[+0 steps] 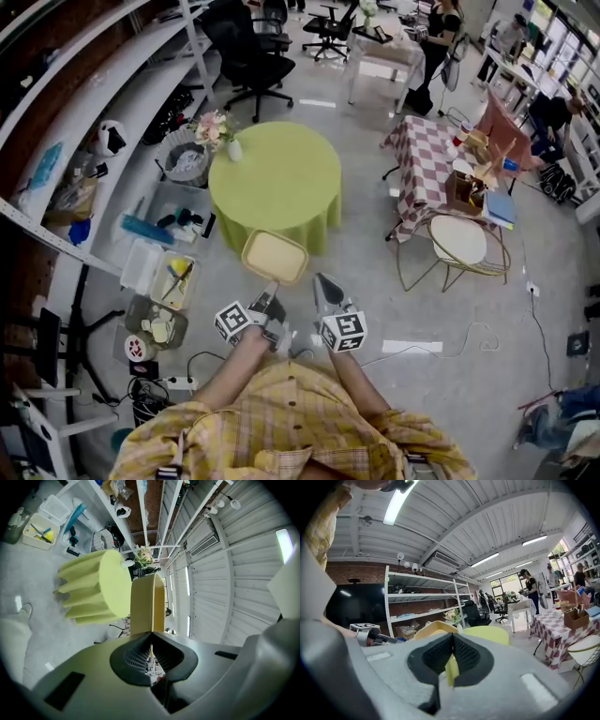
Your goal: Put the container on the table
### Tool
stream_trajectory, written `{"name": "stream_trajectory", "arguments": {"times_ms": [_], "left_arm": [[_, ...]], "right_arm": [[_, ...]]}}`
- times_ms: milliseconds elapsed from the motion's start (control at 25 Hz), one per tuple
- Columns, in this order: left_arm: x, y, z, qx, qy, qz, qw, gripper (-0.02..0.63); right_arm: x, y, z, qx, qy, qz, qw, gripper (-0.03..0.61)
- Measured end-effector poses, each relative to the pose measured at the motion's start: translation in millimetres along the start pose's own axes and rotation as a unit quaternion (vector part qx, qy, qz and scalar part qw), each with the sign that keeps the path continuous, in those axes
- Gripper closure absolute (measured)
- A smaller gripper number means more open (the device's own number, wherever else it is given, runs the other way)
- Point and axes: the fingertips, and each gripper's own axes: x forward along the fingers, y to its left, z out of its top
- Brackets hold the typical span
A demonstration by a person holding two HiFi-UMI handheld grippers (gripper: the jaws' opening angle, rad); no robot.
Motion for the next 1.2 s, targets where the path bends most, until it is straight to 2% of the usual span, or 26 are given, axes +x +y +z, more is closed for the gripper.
{"name": "stream_trajectory", "arguments": {"times_ms": [440, 1200], "left_arm": [[65.4, 15.4, 24.0, -0.007, -0.008, 0.001, 0.9999, 0.595], [200.2, -4.0, 140.7, -0.03, -0.033, -0.006, 0.999, 0.595]], "right_arm": [[43.3, -50.0, 2.1, -0.006, 0.011, 0.0, 1.0, 0.58], [204.1, -119.7, 52.1, -0.011, 0.031, 0.014, 0.999, 0.58]]}}
